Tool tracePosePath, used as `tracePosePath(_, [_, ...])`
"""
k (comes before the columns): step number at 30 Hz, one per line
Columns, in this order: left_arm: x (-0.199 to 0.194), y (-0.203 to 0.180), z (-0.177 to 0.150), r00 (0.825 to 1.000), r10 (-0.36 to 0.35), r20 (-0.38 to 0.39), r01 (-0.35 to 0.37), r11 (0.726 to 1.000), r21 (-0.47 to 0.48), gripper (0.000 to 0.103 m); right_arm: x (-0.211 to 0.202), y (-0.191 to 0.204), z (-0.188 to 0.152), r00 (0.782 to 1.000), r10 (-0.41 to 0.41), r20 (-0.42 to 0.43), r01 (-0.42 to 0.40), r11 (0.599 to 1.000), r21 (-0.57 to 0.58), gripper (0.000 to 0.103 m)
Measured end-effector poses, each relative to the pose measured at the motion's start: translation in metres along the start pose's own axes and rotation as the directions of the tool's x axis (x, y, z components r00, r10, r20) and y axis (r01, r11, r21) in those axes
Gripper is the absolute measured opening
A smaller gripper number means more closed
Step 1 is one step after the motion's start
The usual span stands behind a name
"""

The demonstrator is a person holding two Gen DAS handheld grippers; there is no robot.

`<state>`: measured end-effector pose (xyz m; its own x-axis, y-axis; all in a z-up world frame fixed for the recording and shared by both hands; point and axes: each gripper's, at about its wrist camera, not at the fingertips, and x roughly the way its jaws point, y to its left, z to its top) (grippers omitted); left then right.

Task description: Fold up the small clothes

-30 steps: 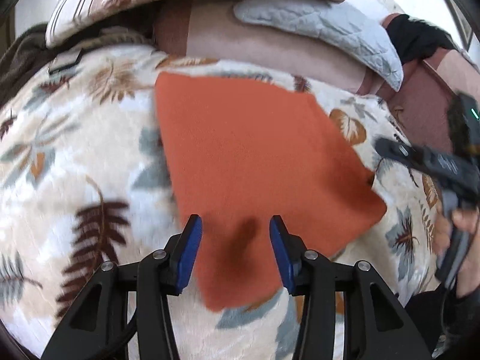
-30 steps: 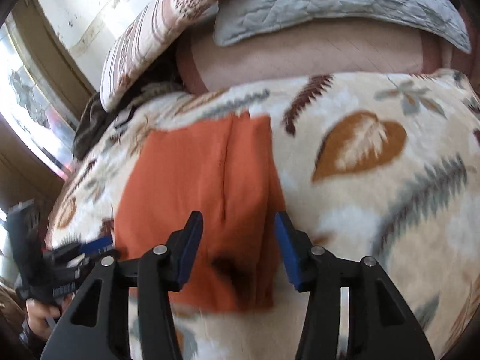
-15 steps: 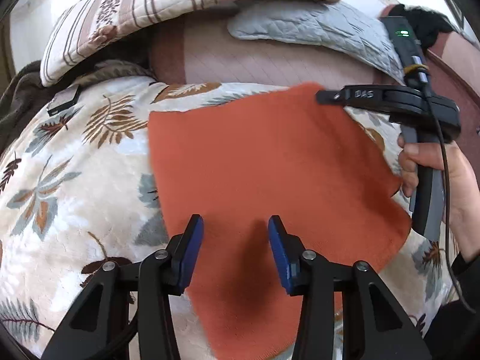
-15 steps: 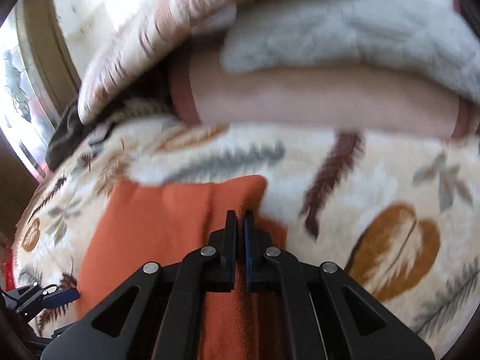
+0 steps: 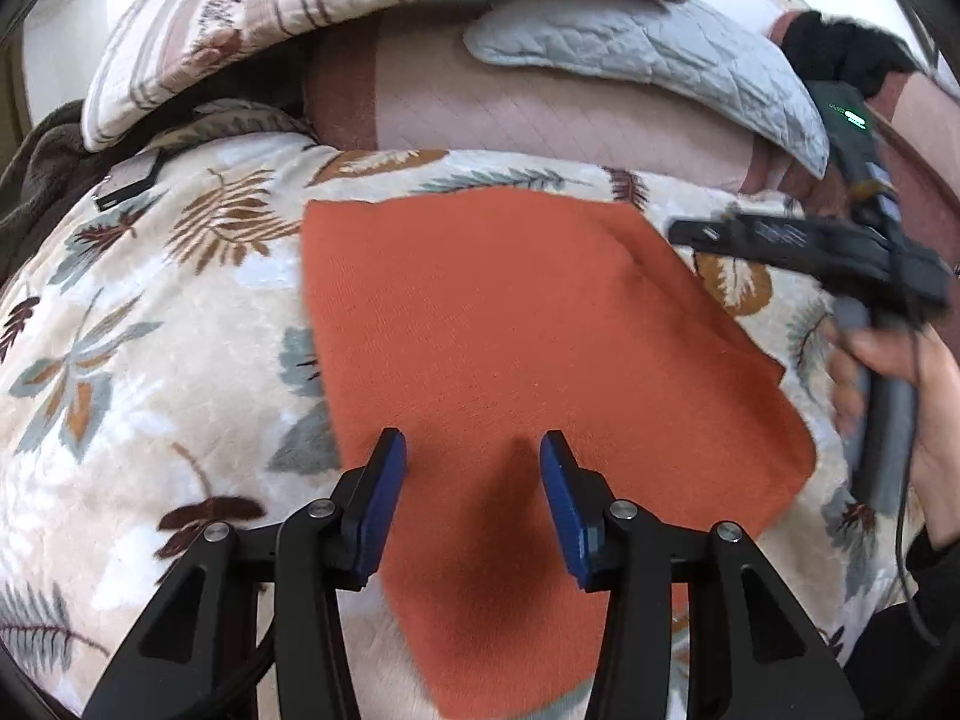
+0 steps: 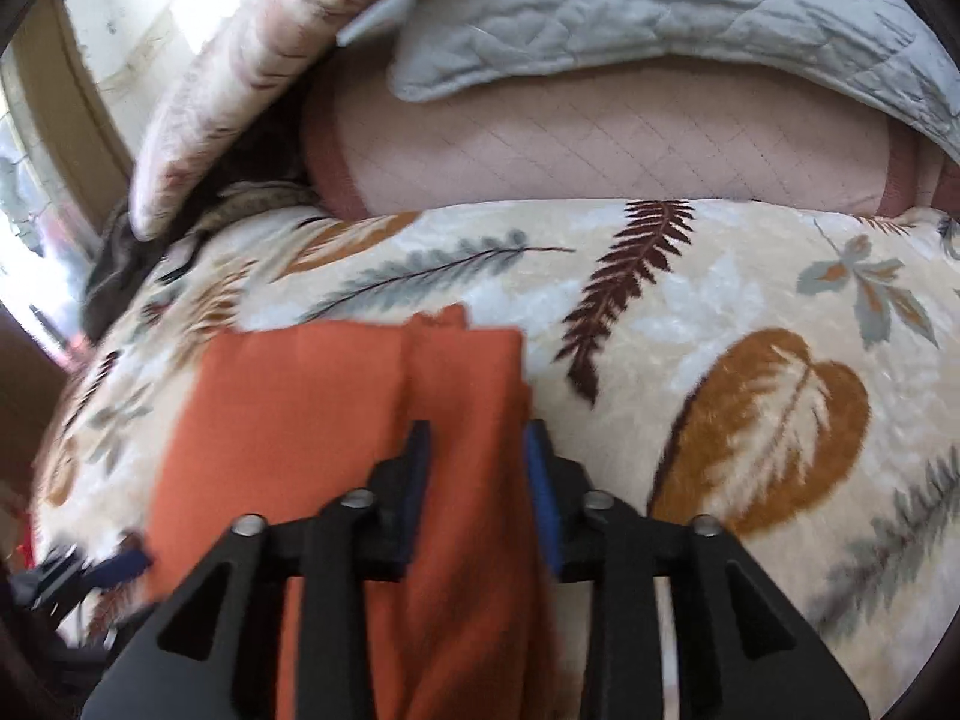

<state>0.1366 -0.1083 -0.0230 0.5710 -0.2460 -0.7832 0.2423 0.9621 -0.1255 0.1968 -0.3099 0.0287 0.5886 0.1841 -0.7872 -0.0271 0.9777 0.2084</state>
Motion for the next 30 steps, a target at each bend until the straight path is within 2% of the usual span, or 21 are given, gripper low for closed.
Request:
tracePosePath(2, [-0.006, 0.003, -0.005, 1.0, 0.012, -0.012, -0.012, 1.0, -0.005, 0.048, -0.02, 0.009, -0.018, 1.0, 0.001, -0.03, -0.002, 1.0, -0.017, 0.054])
tracePosePath(4, [-0.01, 0.006, -0.011, 0.999, 0.032, -0.019, -0.032, 0.999, -0.008, 0.048, -0.035, 0.016, -0.043, 0.998, 0.003, -0.068, -0.004, 1.0, -0.026, 0.059])
tracePosePath(7, [-0.012, 0.011, -0.022, 0.998, 0.053, -0.035, -0.053, 0.998, -0.018, 0.048, -0.045, 0.02, -0.078, 0.994, -0.013, -0.109, 0.009, 0.999, -0.034, 0.061])
tracePosePath(10, [-0.006, 0.012, -0.031, 0.996, 0.065, -0.056, -0.066, 0.998, -0.022, 0.048, -0.036, 0.016, -0.1, 0.988, -0.048, -0.145, 0.045, 0.999, -0.023, 0.061])
tracePosePath(12, [-0.003, 0.011, -0.035, 0.995, 0.067, -0.068, -0.068, 0.997, -0.023, 0.048, -0.027, 0.011, -0.108, 0.988, -0.025, -0.156, 0.026, 1.0, 0.009, 0.046])
tracePosePath(14, [-0.003, 0.009, -0.036, 0.995, 0.065, -0.071, -0.066, 0.998, -0.023, 0.048, -0.029, 0.011, -0.105, 0.99, -0.016, -0.143, 0.018, 1.0, 0.013, 0.024])
tracePosePath(16, [-0.004, 0.008, -0.036, 0.995, 0.067, -0.069, -0.068, 0.998, -0.012, 0.047, -0.041, 0.012, -0.101, 0.994, -0.005, -0.106, 0.006, 1.0, 0.008, 0.016])
tracePosePath(20, [-0.005, 0.003, -0.037, 0.994, 0.074, -0.078, -0.073, 0.997, 0.016, 0.045, -0.06, 0.016, -0.101, 0.998, -0.002, -0.063, 0.004, 1.0, 0.02, 0.014])
tracePosePath(25, [0.003, 0.006, -0.041, 0.993, 0.053, -0.104, -0.053, 0.999, -0.001, 0.046, -0.04, 0.005, -0.112, 0.991, -0.033, -0.126, 0.037, 0.999, 0.037, 0.014])
tracePosePath(30, [0.012, 0.011, -0.043, 0.992, 0.034, -0.119, -0.039, 0.998, -0.045, 0.047, -0.036, 0.006, -0.116, 0.991, -0.046, -0.127, 0.048, 0.999, 0.01, 0.018])
